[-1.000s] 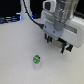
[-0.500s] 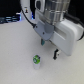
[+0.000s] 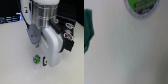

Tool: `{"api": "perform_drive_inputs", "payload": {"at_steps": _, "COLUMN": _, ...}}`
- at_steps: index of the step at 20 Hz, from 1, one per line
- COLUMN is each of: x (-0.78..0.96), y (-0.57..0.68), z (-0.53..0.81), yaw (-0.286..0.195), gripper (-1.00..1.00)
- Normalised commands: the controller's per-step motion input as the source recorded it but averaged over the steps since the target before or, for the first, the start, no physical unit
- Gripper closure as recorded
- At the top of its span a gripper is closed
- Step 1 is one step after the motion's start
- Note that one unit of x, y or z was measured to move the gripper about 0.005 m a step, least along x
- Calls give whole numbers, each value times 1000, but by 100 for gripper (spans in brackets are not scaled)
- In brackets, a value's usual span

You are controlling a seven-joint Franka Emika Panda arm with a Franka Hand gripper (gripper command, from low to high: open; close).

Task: Open the kcup holder, insert the kcup into the holder, and close the kcup holder

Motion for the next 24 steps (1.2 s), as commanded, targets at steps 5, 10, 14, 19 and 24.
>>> {"api": "perform_drive_inputs", "payload": {"at_steps": 5, "x": 249, "y": -125, "z": -210, "yaw": -143, "gripper": -100}}
{"api": "perform_drive_inputs", "payload": {"at_steps": 10, "x": 74, "y": -21, "z": -119, "yaw": -85, "gripper": -100}}
{"api": "perform_drive_inputs", "payload": {"at_steps": 14, "x": -66, "y": 1, "z": -2, "yaw": -6, "gripper": -100}}
{"api": "perform_drive_inputs", "payload": {"at_steps": 19, "x": -198, "y": 36, "z": -27, "yaw": -9, "gripper": -100}}
{"api": "perform_drive_inputs", "payload": {"at_steps": 24, "x": -246, "y": -7, "z": -87, "yaw": -32, "gripper": -100}}
